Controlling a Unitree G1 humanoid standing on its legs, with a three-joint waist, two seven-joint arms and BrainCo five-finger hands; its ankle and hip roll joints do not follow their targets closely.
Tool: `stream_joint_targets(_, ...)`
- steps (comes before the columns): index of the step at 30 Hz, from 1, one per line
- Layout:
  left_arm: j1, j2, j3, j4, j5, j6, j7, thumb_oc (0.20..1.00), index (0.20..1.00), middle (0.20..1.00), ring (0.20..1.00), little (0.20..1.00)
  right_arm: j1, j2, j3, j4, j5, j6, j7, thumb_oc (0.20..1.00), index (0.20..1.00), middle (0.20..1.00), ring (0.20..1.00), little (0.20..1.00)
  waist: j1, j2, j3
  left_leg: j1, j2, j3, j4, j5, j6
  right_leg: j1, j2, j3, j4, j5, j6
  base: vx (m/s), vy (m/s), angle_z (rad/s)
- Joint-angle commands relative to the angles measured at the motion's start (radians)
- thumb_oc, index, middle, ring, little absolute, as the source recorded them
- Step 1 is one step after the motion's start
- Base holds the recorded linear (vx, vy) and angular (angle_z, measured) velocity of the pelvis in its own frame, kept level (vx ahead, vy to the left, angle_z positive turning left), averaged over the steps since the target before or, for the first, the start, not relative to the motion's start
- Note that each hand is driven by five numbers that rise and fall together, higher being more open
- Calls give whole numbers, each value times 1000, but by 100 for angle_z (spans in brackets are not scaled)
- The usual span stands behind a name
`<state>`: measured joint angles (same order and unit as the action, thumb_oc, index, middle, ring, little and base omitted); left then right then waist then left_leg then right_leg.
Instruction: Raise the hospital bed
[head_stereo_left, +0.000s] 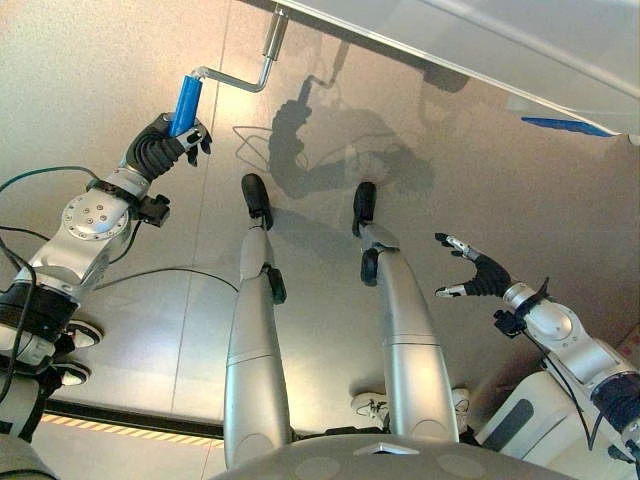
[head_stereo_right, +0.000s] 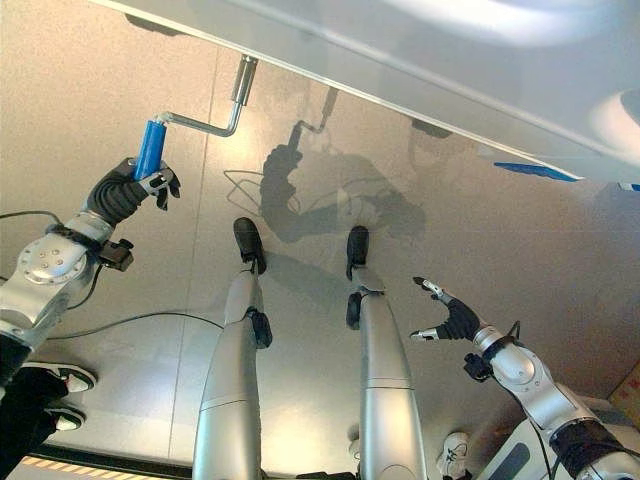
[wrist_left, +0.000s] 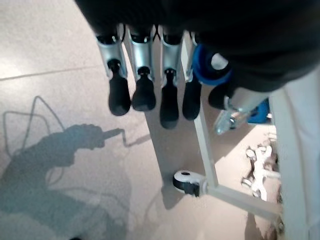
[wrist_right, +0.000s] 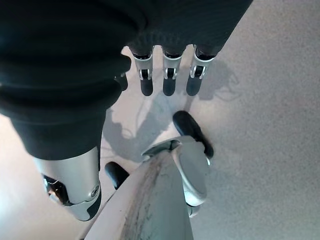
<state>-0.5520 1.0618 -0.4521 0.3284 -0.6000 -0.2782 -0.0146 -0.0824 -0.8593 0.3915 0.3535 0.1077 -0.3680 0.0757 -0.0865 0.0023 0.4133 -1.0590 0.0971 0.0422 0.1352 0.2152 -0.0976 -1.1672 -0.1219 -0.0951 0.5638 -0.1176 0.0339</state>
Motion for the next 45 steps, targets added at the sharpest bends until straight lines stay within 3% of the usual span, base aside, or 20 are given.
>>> stream_joint_targets(1, 59, 27, 39, 64, 41, -5, 53, 200, 200, 200, 200, 200, 66, 4, 2, -17, -10, -25, -5, 1000, 1000, 1000, 1000, 1000, 2, -17, -22, -15, -21, -24, 205, -225, 45, 69, 13, 13, -275, 206, 92, 0, 0, 0)
stream_joint_targets(11, -85, -16, -6, 169, 90, 9, 82, 200, 200, 200, 200, 200, 60, 24, 19, -1, -3, -17, 2, 1000, 1000, 1000, 1000, 1000, -4, -19, -13, -21, -19, -24, 214, -229, 45, 62, 17, 17, -267, 200, 90, 3, -1, 1)
stream_joint_targets(23, -304, -80, -129, 316, 197, 37, 96, 200, 200, 200, 200, 200, 42, 32, 50, 22, 13, -14, 15, 1000, 1000, 1000, 1000, 1000, -15, -16, 2, -29, -17, -20, 225, -236, 46, 46, 21, 25, -258, 194, 89, 0, 0, 0)
stream_joint_targets(45, -695, -262, -303, 633, 324, 100, 91, 200, 200, 200, 200, 200, -1, 67, 126, 83, 49, -1, 41, 1000, 1000, 1000, 1000, 1000, -39, -8, 3, -47, -16, -16, 239, -245, 47, 12, 35, 37, -227, 180, 87, 0, -1, 0)
